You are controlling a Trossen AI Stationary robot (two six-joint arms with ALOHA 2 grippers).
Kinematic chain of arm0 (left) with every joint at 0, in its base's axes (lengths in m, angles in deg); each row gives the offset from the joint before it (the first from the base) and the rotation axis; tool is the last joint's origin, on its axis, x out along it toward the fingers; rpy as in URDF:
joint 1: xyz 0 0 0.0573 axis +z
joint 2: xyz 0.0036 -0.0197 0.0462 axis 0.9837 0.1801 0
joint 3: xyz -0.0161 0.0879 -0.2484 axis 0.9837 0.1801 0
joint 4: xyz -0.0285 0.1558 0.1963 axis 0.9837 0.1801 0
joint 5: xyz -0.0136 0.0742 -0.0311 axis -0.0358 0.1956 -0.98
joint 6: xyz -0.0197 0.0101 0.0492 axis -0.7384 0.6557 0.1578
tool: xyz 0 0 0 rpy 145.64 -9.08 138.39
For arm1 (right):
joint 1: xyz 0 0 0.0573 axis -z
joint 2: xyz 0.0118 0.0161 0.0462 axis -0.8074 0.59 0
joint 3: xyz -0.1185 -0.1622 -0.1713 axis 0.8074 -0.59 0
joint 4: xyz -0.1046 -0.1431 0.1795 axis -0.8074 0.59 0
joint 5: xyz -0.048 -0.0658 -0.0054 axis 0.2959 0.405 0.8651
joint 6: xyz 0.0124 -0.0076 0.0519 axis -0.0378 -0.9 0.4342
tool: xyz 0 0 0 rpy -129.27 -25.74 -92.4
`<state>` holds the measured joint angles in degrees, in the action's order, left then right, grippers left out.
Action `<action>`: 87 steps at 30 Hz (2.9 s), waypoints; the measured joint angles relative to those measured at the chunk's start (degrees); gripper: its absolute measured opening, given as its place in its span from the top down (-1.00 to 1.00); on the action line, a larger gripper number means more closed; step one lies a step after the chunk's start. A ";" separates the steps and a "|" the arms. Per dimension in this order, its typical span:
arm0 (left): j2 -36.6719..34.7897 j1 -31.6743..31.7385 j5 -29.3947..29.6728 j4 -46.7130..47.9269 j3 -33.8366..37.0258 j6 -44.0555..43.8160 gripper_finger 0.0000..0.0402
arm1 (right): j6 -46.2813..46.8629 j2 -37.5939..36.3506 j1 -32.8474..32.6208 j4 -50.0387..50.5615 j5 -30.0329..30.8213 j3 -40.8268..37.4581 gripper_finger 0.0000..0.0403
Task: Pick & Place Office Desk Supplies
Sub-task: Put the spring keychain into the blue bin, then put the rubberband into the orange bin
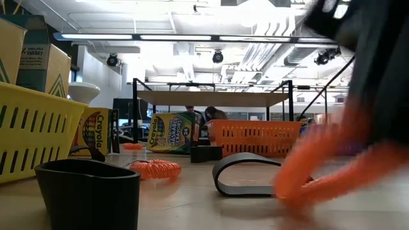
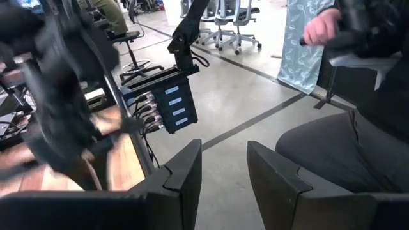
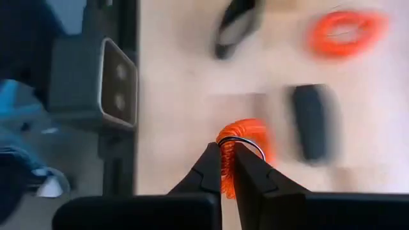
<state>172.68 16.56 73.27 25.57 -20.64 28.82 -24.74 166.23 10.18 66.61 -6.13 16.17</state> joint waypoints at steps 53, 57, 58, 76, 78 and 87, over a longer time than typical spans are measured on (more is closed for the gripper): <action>0.02 2.01 0.04 1.84 0.00 -5.67 0.40 | 40.65 -34.61 29.02 42.28 9.63 -35.98 0.04; 0.03 2.21 0.04 3.36 0.00 -5.88 0.40 | 33.95 -35.90 26.80 40.50 6.47 -29.78 0.02; 0.04 2.21 0.02 3.50 0.00 -5.89 0.40 | 33.76 -36.22 25.60 39.59 6.43 -28.26 0.03; 0.02 2.21 0.02 4.11 0.00 -9.99 0.40 | 3.64 -27.84 5.03 -11.13 12.09 -24.55 0.04; 0.02 2.21 0.02 4.20 0.00 -10.14 0.40 | 0.58 -26.01 4.30 -15.16 12.11 -24.53 0.04; 0.02 2.10 0.02 5.79 0.00 -12.52 0.40 | -21.19 -13.95 3.47 -35.06 11.00 -24.55 0.04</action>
<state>172.70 18.66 73.29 31.36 -20.64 16.30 -45.93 152.28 13.66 31.55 4.87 -8.38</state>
